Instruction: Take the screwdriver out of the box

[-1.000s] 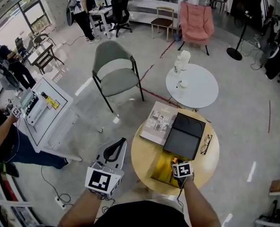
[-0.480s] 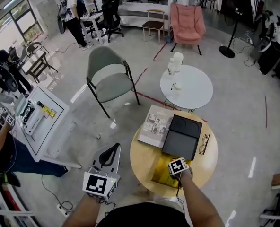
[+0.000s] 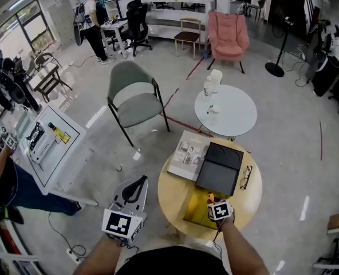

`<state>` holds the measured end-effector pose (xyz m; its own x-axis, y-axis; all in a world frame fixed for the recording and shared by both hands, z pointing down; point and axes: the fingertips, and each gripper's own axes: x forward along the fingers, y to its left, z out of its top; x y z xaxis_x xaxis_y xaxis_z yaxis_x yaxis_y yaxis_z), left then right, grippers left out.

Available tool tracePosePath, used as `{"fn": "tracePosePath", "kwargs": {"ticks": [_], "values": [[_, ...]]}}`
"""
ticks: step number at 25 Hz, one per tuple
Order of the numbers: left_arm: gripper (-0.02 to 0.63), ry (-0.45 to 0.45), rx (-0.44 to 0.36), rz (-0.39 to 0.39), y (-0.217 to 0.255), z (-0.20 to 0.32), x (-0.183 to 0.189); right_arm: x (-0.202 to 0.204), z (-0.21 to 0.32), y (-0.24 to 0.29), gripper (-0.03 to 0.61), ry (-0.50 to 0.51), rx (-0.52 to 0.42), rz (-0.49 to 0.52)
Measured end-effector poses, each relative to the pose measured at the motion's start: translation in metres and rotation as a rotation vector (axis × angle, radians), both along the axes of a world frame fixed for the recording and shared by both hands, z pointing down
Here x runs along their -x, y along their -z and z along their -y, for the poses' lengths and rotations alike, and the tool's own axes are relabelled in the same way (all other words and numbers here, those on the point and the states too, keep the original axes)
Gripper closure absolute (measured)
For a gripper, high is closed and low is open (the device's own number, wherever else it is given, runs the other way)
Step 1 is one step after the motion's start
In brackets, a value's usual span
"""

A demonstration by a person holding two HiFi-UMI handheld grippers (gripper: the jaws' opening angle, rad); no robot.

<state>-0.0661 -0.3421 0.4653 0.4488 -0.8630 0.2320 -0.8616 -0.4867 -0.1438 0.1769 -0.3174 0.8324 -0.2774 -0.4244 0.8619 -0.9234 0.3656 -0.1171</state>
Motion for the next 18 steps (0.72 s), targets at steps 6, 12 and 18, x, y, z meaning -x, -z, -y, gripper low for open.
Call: {"fn": "tracePosePath", "kwargs": {"ticks": [6,12,18], "values": [[0.601,-0.015,-0.011,-0.017,0.006,-0.009,-0.012,-0.001,-0.001,0.036,0.456,-0.035,-0.131,0.124],[0.601,-0.028,-0.032,-0.043,0.016,-0.012,-0.021,-0.006,-0.007,0.073,0.456,-0.037,-0.26,0.201],[0.601,-0.03,-0.052,-0.058,0.026,-0.024,-0.027,-0.012,-0.016,0.099,0.456,-0.038,-0.321,0.242]]}}
